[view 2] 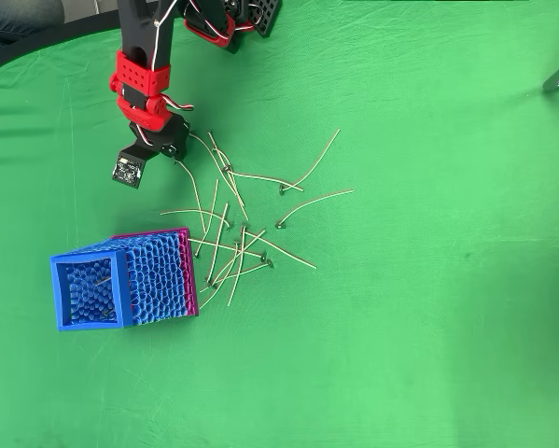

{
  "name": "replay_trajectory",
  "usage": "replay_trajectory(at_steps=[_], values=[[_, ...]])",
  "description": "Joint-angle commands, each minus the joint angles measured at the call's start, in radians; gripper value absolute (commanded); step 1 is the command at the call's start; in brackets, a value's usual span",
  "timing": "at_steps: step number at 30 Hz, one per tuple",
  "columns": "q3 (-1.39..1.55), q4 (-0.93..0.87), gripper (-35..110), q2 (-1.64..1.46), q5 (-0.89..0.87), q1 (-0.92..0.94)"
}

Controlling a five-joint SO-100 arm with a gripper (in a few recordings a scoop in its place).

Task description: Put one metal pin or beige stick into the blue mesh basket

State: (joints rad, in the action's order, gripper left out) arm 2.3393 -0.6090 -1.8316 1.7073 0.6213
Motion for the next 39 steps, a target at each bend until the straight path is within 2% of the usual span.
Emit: replay_trajectory(at_steps=[1,39], values=[[-0.037,0.003,12,0.005,0.014,0.008],[-0.060,0.038,5,0.055,0.021,0.008]])
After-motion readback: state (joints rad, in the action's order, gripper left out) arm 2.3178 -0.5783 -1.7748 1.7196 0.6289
